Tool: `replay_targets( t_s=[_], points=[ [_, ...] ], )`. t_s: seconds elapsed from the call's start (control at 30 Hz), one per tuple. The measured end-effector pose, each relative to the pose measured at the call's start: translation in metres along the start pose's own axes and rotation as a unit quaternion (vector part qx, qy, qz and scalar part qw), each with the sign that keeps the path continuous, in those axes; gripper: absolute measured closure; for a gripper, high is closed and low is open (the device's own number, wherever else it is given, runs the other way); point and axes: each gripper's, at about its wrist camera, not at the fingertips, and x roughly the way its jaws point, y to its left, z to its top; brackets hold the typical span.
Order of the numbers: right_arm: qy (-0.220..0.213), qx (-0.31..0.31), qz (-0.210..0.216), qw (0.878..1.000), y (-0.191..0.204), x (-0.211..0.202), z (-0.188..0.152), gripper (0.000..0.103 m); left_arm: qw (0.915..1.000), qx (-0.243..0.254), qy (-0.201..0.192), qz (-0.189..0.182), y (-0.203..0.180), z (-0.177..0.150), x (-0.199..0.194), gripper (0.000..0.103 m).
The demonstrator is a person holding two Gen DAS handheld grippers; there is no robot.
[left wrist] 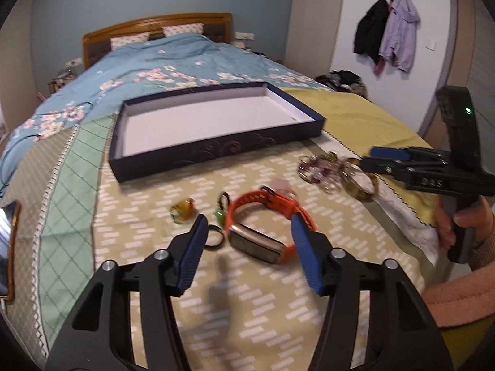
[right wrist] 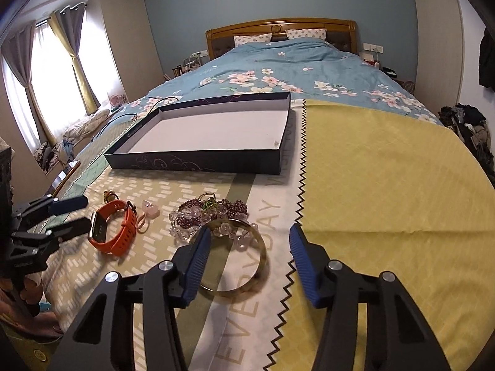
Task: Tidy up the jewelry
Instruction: 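Grasp the orange-strap watch with the left tool while the right tool grasps the tortoiseshell bangle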
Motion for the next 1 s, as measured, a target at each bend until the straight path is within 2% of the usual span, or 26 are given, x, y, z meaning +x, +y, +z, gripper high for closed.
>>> replay_targets(
  t_s=[0.23, 0.33, 0.53, 0.7, 0.77, 0.8, 0.83, 0.9, 1.0],
  points=[
    [0.01, 0.006, 0.01, 1.0, -0.003, 0.003, 0.0, 0.053, 0.9995, -0.007, 0.018, -0.027, -0.003, 0.0, 0.007, 0.052],
    [0.015, 0.008, 0.018, 1.0, -0.005, 0.004, 0.001, 0.053, 0.9991, -0.002, 0.021, -0.038, -0.008, 0.0, 0.006, 0.05],
    [0.024, 0.004, 0.029, 0.999, -0.005, 0.005, 0.001, 0.055, 0.9958, 0.021, 0.03, -0.084, -0.026, -0.003, 0.002, 0.044],
    [0.043, 0.006, 0.025, 0.999, -0.009, 0.01, 0.001, 0.071, 0.9969, 0.008, 0.025, -0.074, -0.013, 0.01, 0.005, 0.045],
    [0.051, 0.011, 0.026, 0.998, -0.012, 0.012, 0.0, 0.079, 0.996, 0.004, 0.027, -0.085, -0.006, 0.015, 0.009, 0.051],
    [0.053, 0.011, 0.026, 0.998, -0.012, 0.013, -0.001, 0.084, 0.9956, 0.004, 0.031, -0.089, -0.003, 0.017, 0.012, 0.063],
    [0.054, 0.01, 0.022, 0.998, -0.013, 0.013, -0.001, 0.086, 0.995, 0.006, 0.039, -0.092, -0.001, 0.02, 0.017, 0.07],
    [0.057, 0.009, 0.018, 0.998, -0.015, 0.014, 0.0, 0.095, 0.9935, 0.009, 0.058, -0.098, 0.001, 0.022, 0.026, 0.071],
    [0.058, 0.011, 0.023, 0.998, -0.019, 0.013, 0.0, 0.097, 0.9918, 0.019, 0.078, -0.1, 0.0, 0.026, 0.036, 0.071]
  ],
)
